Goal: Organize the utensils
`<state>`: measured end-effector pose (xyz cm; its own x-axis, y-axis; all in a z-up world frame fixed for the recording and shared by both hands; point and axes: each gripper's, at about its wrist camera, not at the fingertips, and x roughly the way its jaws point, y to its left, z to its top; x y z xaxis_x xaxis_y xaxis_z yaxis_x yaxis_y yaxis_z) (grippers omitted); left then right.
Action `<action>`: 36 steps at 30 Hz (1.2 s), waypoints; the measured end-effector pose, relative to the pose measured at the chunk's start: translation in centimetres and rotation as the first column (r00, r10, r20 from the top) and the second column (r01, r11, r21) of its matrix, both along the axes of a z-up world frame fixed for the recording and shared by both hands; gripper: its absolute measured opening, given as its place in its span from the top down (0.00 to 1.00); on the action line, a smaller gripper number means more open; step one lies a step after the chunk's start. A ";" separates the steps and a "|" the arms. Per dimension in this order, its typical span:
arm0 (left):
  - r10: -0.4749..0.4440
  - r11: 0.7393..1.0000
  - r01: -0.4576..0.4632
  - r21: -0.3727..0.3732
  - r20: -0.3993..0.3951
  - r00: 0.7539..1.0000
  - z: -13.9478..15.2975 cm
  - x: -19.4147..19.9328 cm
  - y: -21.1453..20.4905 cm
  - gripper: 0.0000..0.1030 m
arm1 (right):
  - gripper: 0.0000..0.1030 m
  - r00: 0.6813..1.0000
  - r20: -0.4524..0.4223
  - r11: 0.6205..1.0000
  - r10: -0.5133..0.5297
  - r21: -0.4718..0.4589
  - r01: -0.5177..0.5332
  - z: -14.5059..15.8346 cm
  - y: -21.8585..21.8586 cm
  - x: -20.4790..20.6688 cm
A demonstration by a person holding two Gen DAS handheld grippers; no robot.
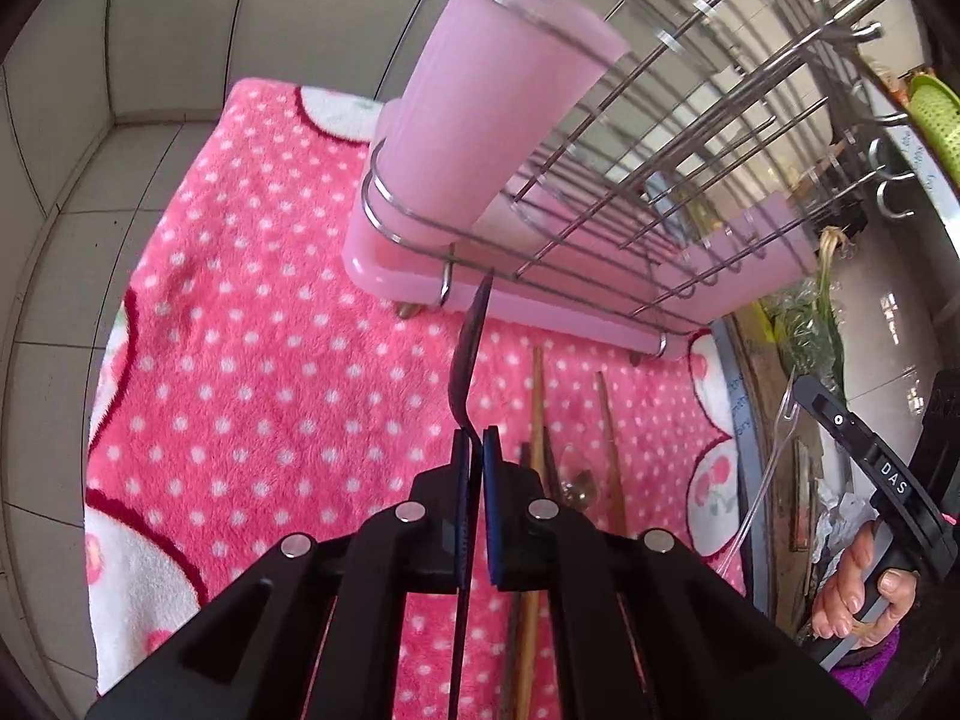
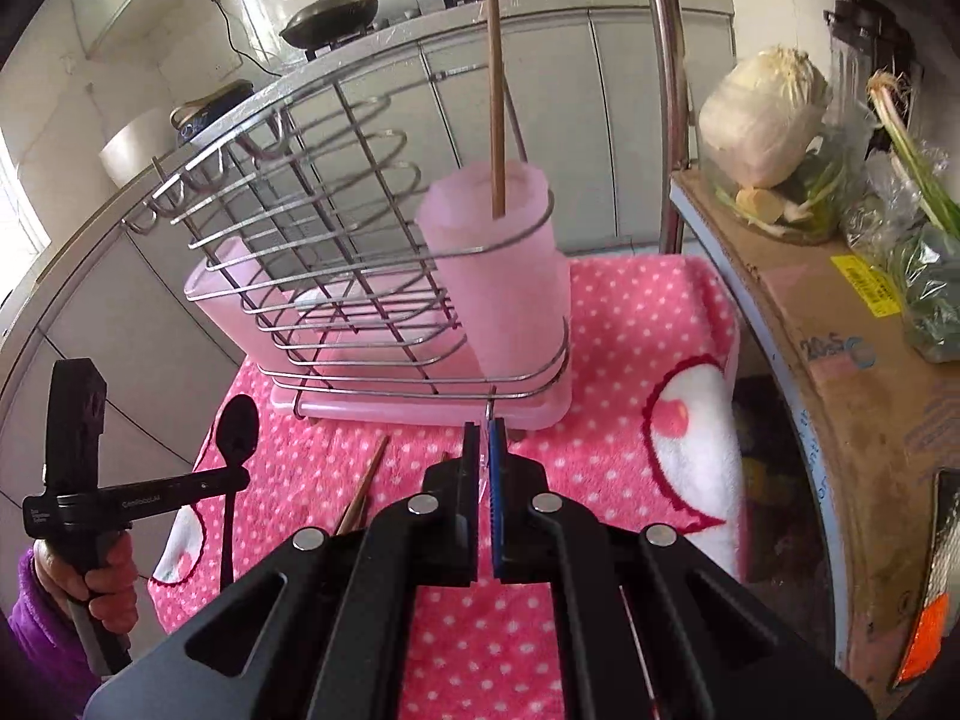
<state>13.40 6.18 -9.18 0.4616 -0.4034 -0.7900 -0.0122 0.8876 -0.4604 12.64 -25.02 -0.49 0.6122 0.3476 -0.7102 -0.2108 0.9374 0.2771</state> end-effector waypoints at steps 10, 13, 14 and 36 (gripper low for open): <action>0.055 0.997 -0.037 -0.066 0.292 0.955 9.7 -2.8 1.1 0.97 | 0.97 0.971 0.237 0.997 -0.038 -0.063 0.054 7.3 -1.3 -2.0; 0.077 0.996 -0.050 -0.080 0.382 0.921 13.1 -3.0 1.6 0.97 | 0.97 0.948 0.314 0.994 -0.050 -0.079 0.078 10.0 -1.7 -2.2; 0.086 0.995 -0.056 -0.083 0.413 0.907 14.1 -3.0 1.7 0.97 | 0.97 0.937 0.345 0.992 -0.057 -0.085 0.092 11.0 -1.8 -2.1; 0.255 0.935 -0.354 -0.035 0.759 0.599 21.0 2.8 1.9 0.97 | 0.97 0.680 0.726 0.902 -0.098 -0.224 0.369 16.4 0.8 3.9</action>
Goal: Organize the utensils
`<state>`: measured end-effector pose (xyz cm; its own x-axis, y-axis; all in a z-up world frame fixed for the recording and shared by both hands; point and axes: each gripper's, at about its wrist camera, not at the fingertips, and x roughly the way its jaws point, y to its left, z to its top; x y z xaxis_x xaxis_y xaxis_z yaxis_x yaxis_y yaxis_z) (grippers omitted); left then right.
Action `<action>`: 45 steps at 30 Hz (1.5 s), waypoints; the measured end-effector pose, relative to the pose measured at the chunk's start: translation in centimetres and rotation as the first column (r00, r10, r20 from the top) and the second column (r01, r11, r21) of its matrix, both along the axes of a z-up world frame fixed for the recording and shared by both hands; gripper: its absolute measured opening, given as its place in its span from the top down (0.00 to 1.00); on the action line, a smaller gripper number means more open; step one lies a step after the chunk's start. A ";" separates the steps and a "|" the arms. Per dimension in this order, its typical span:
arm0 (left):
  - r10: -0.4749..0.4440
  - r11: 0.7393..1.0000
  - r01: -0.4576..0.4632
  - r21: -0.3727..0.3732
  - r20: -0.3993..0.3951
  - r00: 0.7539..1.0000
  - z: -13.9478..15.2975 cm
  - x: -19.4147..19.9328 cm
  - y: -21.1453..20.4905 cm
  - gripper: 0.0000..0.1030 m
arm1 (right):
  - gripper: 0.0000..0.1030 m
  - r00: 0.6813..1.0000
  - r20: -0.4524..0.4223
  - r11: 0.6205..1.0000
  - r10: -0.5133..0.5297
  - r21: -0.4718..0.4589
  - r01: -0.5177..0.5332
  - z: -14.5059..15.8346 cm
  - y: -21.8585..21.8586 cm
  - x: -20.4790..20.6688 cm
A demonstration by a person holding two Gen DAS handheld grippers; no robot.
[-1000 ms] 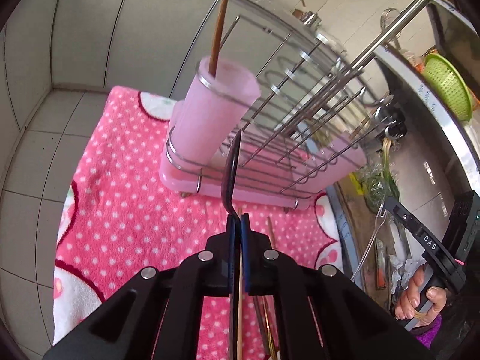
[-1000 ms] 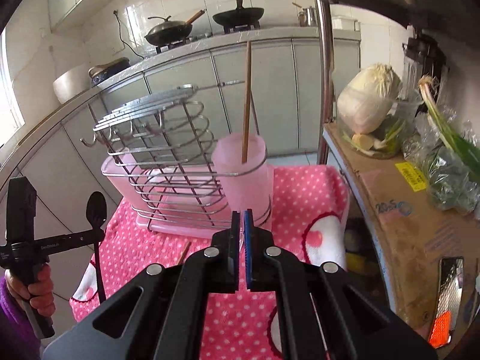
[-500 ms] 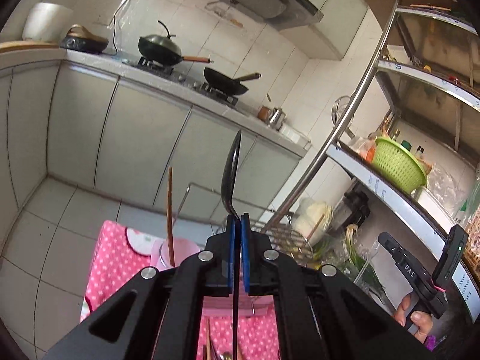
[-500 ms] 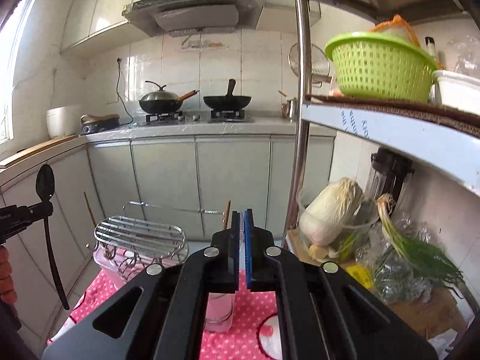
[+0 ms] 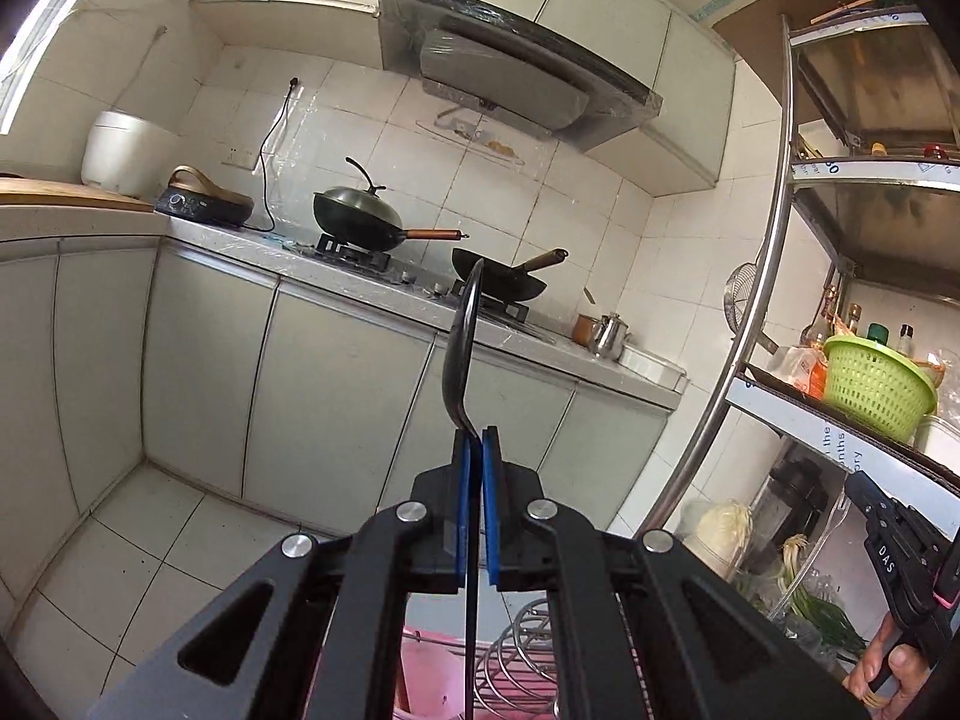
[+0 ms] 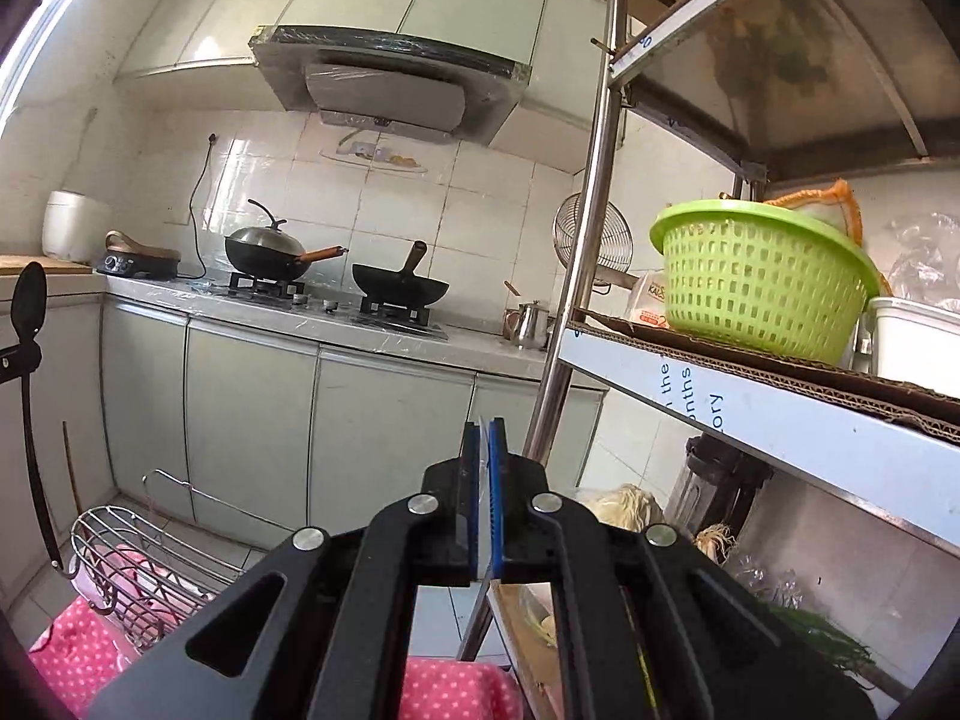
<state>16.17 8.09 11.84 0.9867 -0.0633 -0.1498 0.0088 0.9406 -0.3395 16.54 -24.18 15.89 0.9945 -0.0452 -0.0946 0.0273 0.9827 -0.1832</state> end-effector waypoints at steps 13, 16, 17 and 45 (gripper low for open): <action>0.024 0.999 -0.022 0.049 -0.033 0.999 -6.1 0.8 -0.1 0.97 | 0.97 0.990 -0.128 0.997 0.062 -0.031 -0.067 -5.6 2.4 0.5; 0.026 0.999 -0.024 0.048 -0.044 0.999 -7.1 0.4 0.0 0.97 | 0.97 0.986 -0.151 0.997 0.068 -0.019 -0.071 -6.4 2.4 0.0; 0.021 0.999 -0.019 0.042 -0.057 0.998 -7.4 0.4 0.1 0.97 | 0.97 0.984 -0.161 0.997 0.071 -0.010 -0.073 -6.6 2.3 0.0; -0.116 0.978 0.048 -0.204 -0.339 0.933 -10.7 3.0 4.3 0.67 | 0.77 0.889 -0.370 0.936 0.269 0.318 -0.150 -8.6 -1.4 1.7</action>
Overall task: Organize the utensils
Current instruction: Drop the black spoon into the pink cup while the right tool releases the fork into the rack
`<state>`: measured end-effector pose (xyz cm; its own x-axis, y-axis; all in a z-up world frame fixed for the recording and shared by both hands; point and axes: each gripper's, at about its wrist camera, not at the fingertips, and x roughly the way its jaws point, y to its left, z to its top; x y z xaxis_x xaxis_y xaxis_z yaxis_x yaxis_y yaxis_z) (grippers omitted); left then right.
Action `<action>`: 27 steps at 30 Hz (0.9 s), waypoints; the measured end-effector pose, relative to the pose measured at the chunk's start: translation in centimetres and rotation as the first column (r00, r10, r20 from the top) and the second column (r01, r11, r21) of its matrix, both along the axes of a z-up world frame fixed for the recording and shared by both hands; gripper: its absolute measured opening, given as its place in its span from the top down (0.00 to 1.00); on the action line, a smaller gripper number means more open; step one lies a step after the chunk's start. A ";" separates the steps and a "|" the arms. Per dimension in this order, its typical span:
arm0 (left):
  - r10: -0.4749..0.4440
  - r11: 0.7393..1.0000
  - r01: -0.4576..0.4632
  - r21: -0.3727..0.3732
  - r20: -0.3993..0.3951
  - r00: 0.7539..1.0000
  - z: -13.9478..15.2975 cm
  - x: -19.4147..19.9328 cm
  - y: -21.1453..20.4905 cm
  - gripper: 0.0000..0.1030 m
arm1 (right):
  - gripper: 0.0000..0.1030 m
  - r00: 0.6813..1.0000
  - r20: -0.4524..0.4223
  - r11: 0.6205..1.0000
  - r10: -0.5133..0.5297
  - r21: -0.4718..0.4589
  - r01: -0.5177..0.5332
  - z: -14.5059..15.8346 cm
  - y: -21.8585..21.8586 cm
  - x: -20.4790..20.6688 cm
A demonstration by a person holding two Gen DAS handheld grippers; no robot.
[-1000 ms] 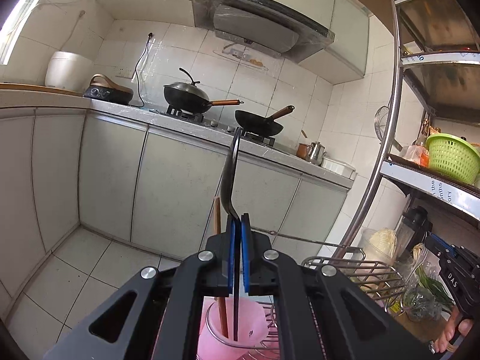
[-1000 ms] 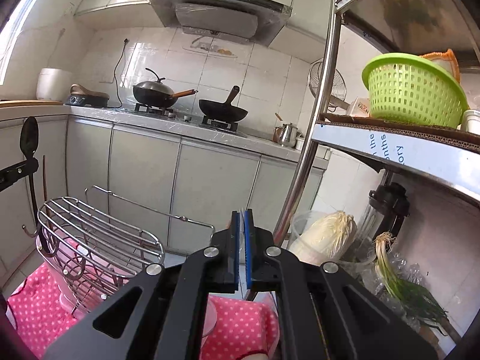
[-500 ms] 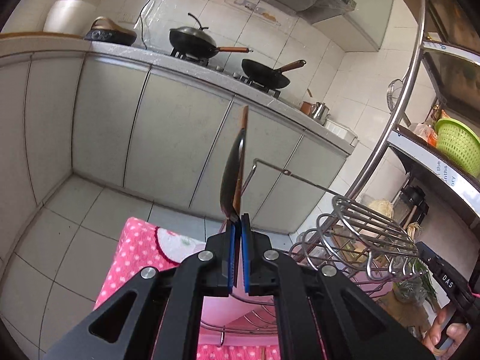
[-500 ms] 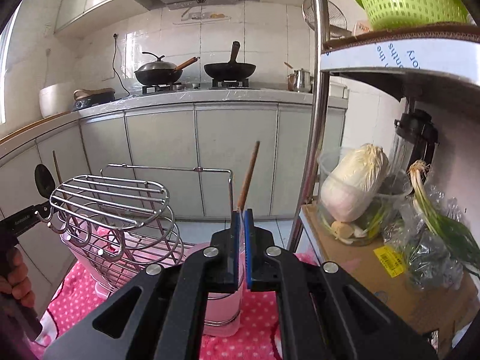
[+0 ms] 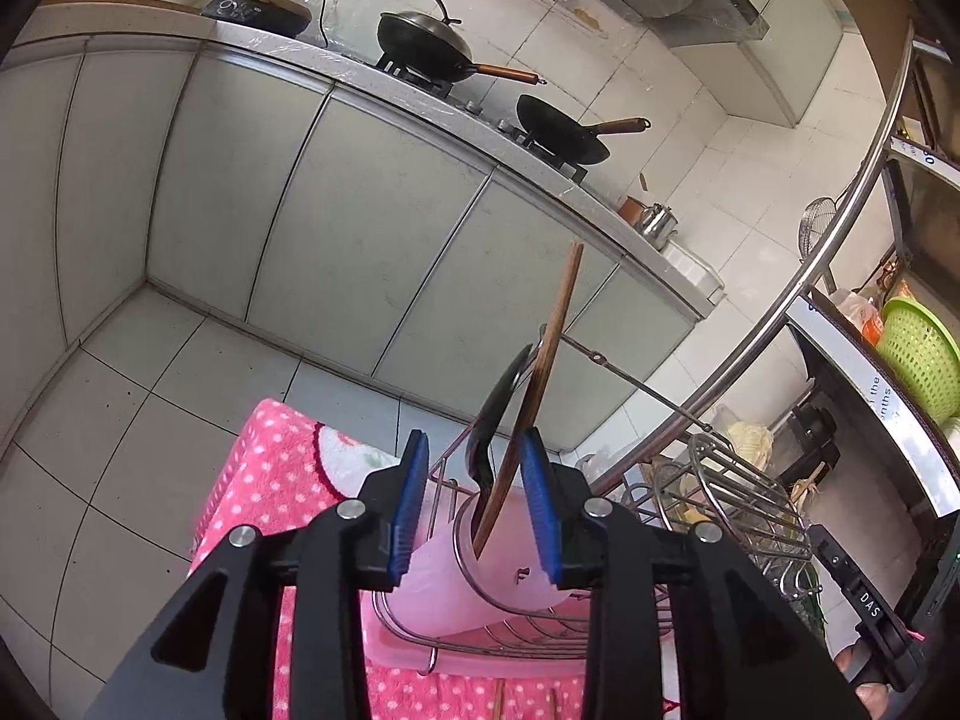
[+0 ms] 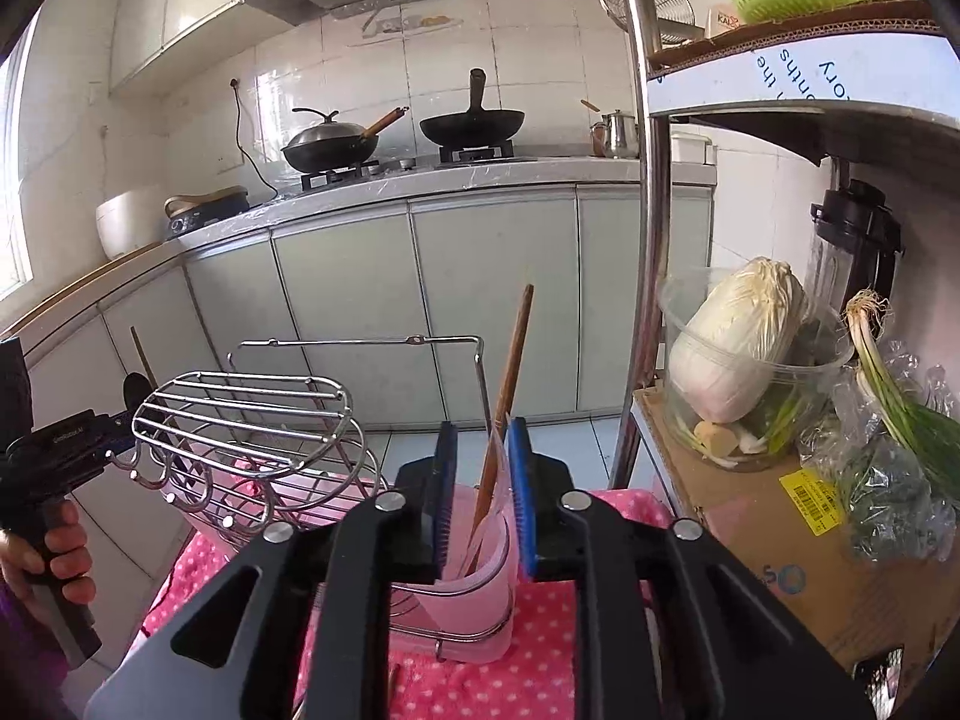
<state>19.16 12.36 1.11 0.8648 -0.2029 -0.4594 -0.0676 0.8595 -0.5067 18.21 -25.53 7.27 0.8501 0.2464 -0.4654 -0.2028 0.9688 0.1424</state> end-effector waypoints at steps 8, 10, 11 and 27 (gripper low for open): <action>-0.019 0.998 0.019 0.056 0.000 1.000 1.2 -3.1 -0.4 0.65 | 0.69 0.999 0.048 1.000 0.010 -0.006 -0.010 2.0 -0.1 -2.6; -0.024 0.997 0.025 0.078 -0.008 1.000 1.3 -4.2 -0.7 0.65 | 0.67 0.998 0.059 1.000 0.011 0.002 -0.011 2.5 -0.2 -3.6; -0.032 0.996 0.033 0.088 -0.013 0.999 1.3 -4.7 -0.9 0.65 | 0.67 0.998 0.063 1.000 0.010 0.005 -0.011 2.7 -0.2 -4.2; -0.196 0.948 0.238 0.211 -0.205 0.959 -2.9 -9.5 -7.1 0.65 | 0.66 0.972 -0.203 0.988 0.121 0.122 -0.097 -4.8 1.2 -10.2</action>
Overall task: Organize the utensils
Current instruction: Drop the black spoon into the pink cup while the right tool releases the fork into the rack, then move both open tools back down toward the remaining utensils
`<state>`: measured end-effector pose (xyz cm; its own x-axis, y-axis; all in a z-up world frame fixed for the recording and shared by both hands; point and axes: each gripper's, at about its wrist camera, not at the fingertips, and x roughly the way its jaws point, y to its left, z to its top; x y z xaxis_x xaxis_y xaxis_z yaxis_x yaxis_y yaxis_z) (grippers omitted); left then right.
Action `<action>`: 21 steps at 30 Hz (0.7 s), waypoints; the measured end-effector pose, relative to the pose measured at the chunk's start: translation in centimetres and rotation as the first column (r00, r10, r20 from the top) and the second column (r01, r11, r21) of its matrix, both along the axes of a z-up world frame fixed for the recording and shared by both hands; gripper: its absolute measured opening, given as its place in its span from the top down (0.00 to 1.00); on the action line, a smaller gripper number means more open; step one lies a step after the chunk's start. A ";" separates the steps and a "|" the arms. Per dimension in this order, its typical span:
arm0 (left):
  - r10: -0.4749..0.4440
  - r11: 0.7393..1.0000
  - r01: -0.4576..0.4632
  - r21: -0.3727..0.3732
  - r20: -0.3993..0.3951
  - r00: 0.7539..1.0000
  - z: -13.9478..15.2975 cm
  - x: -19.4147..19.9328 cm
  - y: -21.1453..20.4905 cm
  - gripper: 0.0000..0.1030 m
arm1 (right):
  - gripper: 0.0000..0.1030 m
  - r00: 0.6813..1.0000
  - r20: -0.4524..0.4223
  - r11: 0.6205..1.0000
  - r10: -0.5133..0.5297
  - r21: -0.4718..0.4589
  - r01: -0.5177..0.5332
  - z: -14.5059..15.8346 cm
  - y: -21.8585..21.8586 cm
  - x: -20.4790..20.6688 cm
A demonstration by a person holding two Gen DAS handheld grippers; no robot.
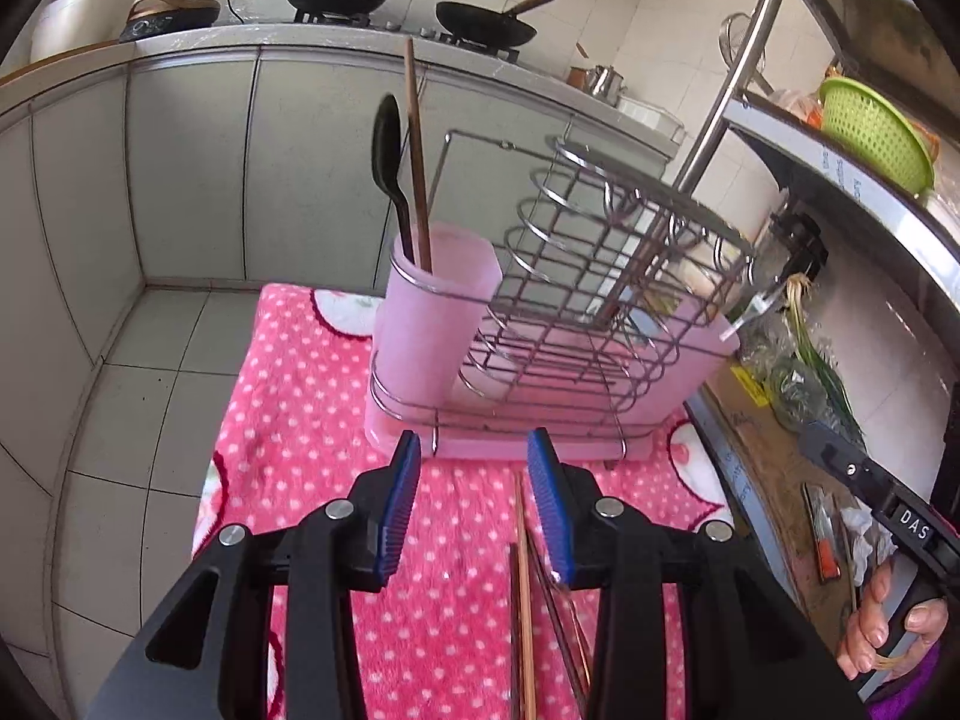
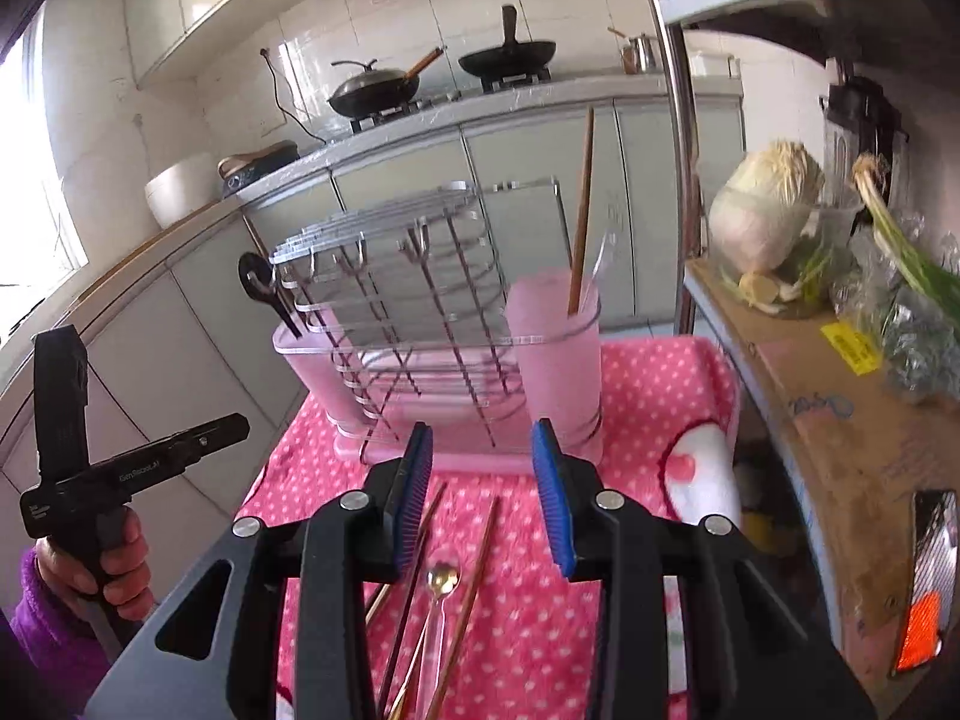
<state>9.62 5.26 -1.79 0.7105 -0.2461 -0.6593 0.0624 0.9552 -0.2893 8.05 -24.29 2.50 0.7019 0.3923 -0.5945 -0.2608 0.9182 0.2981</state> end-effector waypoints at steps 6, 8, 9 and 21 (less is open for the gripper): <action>-0.068 0.998 0.069 0.005 -0.126 0.990 -3.5 0.9 -2.5 0.67 | 0.66 0.986 -0.168 0.999 0.001 0.038 0.006 -4.8 -0.1 0.5; -0.090 0.996 0.091 -0.003 -0.181 0.979 -4.7 1.7 -3.4 0.69 | 0.66 0.976 -0.216 0.998 0.001 0.061 0.012 -6.0 -0.3 0.9; -0.101 0.995 0.102 -0.009 -0.204 0.974 -5.3 2.1 -3.7 0.72 | 0.66 0.971 -0.239 0.997 0.001 0.072 0.017 -6.6 -0.4 1.0; -0.121 0.986 0.155 0.057 -0.392 0.912 -11.1 8.6 -8.5 0.83 | 0.67 0.940 -0.339 0.995 0.034 0.103 0.001 -9.9 -0.4 2.1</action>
